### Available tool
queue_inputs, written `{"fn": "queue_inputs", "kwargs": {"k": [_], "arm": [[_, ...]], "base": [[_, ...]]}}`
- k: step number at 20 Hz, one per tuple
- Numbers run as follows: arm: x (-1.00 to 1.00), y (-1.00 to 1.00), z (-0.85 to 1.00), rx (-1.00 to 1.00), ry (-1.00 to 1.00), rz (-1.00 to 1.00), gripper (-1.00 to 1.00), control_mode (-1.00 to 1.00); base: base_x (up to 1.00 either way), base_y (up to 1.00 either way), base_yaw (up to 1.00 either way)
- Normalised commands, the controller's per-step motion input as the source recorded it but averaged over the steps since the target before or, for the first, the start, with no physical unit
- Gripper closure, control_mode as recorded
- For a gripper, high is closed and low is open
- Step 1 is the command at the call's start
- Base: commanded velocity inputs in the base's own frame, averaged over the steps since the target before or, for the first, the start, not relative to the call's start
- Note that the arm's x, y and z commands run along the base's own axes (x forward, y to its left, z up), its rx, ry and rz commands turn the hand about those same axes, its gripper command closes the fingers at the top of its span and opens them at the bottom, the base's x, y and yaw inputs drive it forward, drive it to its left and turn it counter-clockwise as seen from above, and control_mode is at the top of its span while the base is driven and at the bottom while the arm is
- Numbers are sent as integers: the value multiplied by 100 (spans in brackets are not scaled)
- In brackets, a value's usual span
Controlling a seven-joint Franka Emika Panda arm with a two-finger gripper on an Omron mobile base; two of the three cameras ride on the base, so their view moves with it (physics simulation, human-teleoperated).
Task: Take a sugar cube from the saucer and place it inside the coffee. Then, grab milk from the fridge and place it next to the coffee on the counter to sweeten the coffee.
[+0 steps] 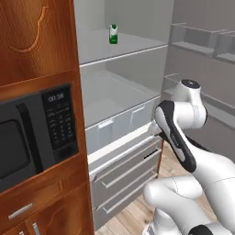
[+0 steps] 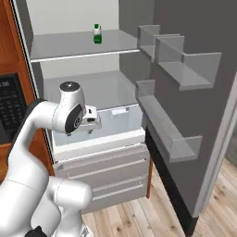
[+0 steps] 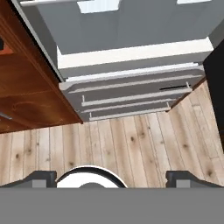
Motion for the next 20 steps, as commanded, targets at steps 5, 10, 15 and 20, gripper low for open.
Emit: {"fn": "queue_inputs", "kwargs": {"k": [5, 10, 15, 20], "arm": [[0, 0, 0, 0, 0, 0, -100, 100], [0, 0, 0, 0, 0, 0, -100, 100], [0, 0, 0, 0, 0, 0, -100, 100], [0, 0, 0, 0, 0, 0, -100, 100]], "base": [[65, -35, 49], [63, -21, 38], [57, -47, 12], [66, -20, 1]]}}
